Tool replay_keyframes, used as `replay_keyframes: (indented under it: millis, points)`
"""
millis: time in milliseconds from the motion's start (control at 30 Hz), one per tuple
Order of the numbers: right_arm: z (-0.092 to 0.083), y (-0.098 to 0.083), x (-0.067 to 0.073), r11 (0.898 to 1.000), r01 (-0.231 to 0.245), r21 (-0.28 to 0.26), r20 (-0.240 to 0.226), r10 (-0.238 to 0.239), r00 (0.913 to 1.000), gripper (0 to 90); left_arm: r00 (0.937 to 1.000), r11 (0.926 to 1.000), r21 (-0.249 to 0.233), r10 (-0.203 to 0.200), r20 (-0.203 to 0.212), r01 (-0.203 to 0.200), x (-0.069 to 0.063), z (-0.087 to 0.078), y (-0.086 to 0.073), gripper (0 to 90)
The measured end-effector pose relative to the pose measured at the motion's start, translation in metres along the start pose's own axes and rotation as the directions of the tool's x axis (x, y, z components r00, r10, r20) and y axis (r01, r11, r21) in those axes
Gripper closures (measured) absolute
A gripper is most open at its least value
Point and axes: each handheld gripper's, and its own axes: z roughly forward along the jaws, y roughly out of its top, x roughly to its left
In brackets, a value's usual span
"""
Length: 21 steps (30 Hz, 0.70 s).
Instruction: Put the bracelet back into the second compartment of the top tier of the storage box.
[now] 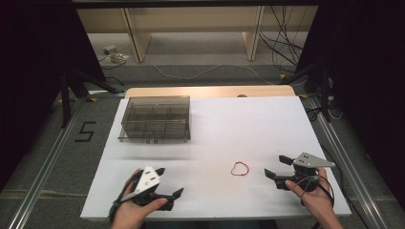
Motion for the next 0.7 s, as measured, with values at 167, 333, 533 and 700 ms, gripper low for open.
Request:
replay_keyframes:
  millis: [167,333,533,700]
  points:
    - [0.000,0.003,0.003,1.000,0.011,0.005,0.002,-0.011,0.9999,19.5,0.9977,0.9996,0.029,0.008,-0.068,-0.006,0.011,-0.005,-0.015,15.7]
    - [0.004,0.003,0.002,1.000,0.016,0.017,0.001,-0.016,0.9999,22.2,0.9985,0.9996,0.025,-0.008,-0.053,0.010,0.014,-0.001,-0.017,16.1]
    - [0.014,0.007,0.003,0.999,0.026,0.042,-0.008,-0.025,0.9997,28.6,0.9985,0.9992,0.037,-0.012,-0.054,0.014,0.016,0.003,-0.019,16.2]
    - [0.023,0.010,0.006,0.997,0.036,0.074,-0.015,-0.035,0.9993,34.9,0.9981,0.9991,0.037,-0.020,-0.058,0.022,0.017,0.003,-0.020,16.2]
